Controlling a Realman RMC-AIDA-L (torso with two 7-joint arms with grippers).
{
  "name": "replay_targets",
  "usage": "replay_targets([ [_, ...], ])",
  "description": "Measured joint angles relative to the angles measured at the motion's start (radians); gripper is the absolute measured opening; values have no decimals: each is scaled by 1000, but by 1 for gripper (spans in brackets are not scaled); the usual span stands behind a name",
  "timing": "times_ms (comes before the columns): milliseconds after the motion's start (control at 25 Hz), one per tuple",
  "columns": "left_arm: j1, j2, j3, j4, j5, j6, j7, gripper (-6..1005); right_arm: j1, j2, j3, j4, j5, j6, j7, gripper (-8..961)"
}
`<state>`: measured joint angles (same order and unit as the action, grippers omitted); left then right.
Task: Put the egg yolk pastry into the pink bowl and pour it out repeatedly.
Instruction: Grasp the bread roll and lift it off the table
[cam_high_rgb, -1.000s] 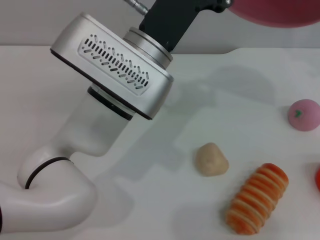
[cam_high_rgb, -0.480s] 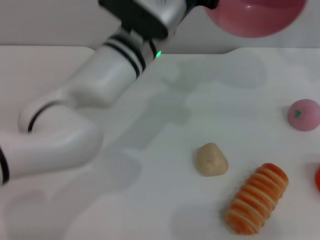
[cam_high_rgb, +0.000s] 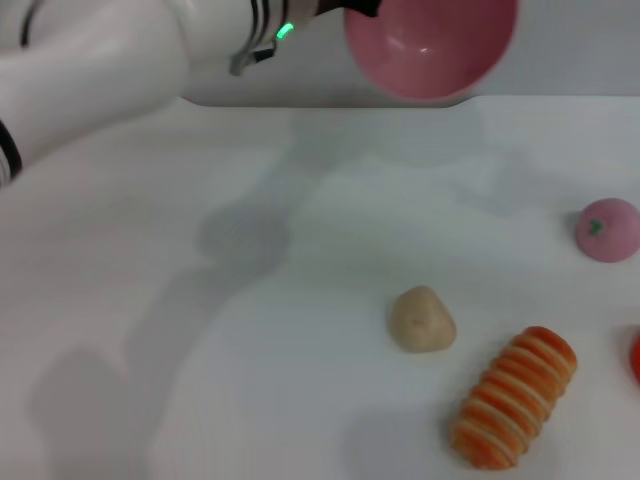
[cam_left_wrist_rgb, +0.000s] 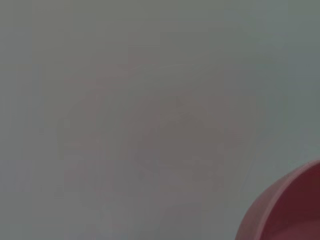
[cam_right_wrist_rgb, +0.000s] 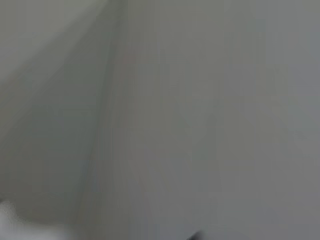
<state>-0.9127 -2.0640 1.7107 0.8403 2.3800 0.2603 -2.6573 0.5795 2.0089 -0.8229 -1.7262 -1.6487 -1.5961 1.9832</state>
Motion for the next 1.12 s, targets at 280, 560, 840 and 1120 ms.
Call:
replay_targets([
  [280,-32,8,-302,-19,7,300,128,41,59,-28,-91,-113,-174,-103,178,482],
  [560,-32,28,-405,-32,10,407,170,41,168,-44,-94,124,-372,-131,259,477],
  [840,-27,43,-416,-33,11,451,171,41,295,-25,-126,416,-655,-190,279,472],
  [1120,-27,48,-437,-35,32,488,160,41,313,1,-219,604,-737,-108,272,467],
])
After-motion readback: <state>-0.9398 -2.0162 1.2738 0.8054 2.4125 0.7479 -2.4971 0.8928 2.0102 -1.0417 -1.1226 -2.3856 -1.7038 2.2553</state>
